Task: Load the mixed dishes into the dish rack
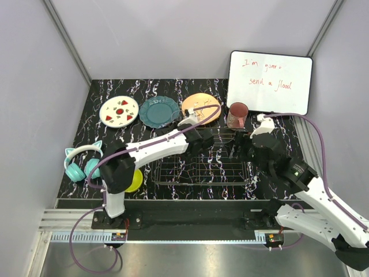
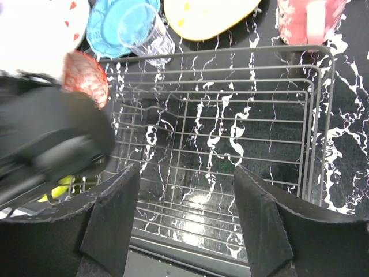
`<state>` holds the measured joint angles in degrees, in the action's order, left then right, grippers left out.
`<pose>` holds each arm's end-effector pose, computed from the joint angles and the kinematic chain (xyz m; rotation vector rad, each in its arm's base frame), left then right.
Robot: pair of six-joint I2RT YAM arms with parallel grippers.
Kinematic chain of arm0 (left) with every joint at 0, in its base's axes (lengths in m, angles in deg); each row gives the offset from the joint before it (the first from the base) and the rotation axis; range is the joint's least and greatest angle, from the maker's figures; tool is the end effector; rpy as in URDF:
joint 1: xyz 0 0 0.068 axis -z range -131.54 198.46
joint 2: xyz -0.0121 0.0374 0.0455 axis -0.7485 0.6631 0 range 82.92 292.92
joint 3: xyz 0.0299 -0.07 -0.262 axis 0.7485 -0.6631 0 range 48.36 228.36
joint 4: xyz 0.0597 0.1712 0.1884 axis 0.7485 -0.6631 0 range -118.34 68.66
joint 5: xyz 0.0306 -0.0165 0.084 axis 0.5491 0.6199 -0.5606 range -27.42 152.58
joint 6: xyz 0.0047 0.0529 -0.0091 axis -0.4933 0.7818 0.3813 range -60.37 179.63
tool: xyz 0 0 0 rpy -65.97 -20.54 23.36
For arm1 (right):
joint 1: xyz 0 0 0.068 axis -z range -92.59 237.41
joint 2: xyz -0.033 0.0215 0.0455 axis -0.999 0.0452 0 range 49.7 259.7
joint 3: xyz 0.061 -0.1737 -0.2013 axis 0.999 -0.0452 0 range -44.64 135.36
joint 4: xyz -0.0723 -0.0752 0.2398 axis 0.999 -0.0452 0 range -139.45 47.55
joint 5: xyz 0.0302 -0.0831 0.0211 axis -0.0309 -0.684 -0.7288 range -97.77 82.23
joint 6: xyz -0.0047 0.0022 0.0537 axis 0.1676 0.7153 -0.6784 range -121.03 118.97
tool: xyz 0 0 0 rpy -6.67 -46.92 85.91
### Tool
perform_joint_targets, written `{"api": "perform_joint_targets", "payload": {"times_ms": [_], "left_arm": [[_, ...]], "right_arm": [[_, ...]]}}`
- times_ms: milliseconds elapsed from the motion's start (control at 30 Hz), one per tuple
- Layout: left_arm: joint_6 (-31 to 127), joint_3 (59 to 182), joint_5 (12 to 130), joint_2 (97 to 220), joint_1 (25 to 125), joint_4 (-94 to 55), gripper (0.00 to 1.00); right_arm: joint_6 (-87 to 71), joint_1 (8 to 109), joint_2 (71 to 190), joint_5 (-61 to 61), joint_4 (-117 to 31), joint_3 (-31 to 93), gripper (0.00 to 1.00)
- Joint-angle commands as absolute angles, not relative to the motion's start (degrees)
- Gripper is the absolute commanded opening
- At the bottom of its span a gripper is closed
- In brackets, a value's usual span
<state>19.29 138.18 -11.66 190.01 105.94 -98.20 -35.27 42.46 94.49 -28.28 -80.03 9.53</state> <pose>0.2135 -0.2711 0.2669 0.3489 1.9528 1.0402 0.1215 0.1037 0.3480 0.0297 2.0656 0.4969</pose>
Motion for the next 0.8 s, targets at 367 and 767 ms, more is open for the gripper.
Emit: {"api": "perform_joint_targets", "payload": {"times_ms": [367,767], "left_arm": [[12.96,133.97,-15.64,199.46,104.1,-110.2,0.05],[21.9,135.72,-12.3,191.13,105.68,-109.41,0.78]], "right_arm": [[-36.54,42.32,91.1,-32.55,-79.53,11.08,0.79],[-36.02,42.32,92.33,-31.59,-79.18,10.9,0.93]]}}
